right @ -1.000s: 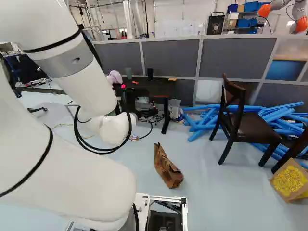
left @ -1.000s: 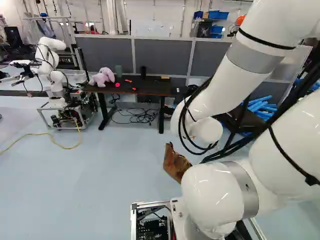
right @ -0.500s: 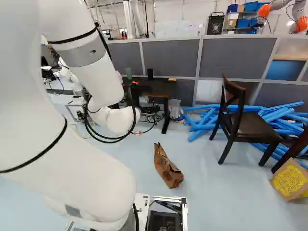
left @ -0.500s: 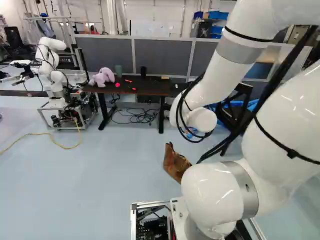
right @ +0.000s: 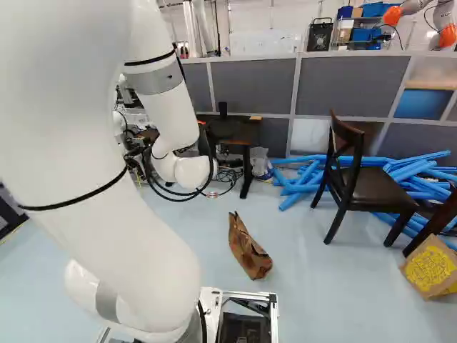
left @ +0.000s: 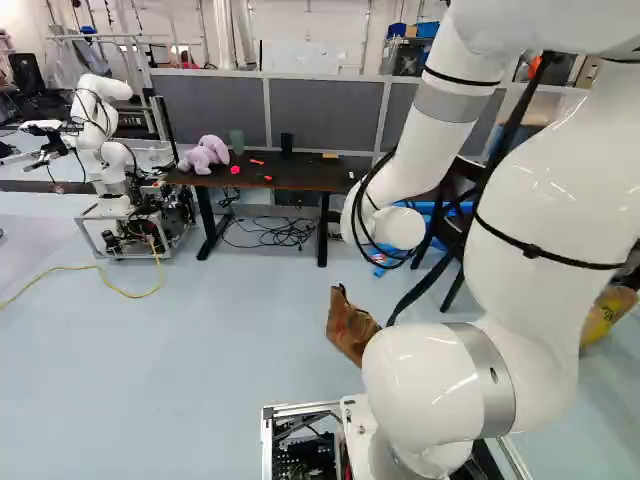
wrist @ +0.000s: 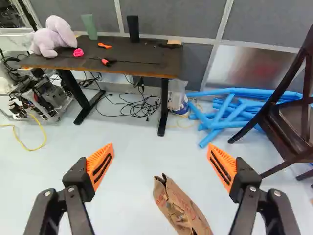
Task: Pick up the bag on the ground and place it on the table
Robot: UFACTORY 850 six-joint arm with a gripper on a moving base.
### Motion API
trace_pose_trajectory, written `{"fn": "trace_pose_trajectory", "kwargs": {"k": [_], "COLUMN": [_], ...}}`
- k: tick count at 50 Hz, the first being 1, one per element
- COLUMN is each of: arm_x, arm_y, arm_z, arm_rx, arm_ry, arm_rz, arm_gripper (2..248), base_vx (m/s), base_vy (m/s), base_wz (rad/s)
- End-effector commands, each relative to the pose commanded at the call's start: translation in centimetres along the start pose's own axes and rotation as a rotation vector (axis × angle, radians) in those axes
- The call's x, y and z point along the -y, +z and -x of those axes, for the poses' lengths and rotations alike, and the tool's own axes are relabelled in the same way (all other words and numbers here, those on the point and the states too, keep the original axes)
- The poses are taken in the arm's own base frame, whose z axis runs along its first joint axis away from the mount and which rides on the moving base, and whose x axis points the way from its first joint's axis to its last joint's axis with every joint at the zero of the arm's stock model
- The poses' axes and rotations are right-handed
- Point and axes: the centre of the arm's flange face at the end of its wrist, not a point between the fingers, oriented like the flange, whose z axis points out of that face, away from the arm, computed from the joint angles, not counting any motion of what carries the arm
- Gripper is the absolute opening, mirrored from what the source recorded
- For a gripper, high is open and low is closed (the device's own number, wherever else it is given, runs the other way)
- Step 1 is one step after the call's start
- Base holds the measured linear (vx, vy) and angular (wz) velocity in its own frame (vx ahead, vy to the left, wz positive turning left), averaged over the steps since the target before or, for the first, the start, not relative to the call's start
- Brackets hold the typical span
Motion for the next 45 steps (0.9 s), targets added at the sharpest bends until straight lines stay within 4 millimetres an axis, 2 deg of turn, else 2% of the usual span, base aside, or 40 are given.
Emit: {"fn": "trace_pose_trajectory", "kwargs": {"k": [27, 45], "arm_x": [-2.7, -4.4], "arm_y": [2.3, 4.5], "arm_z": [2.7, 4.5], "arm_rx": [0.15, 0.264], "arm_ry": [-0.012, -0.01], "arm_rz": [0.004, 0.008], "arm_gripper": [247, 247], "base_vx": [0.0, 0.0], "base_vy": [0.0, 0.0], "base_wz": [0.0, 0.0]}}
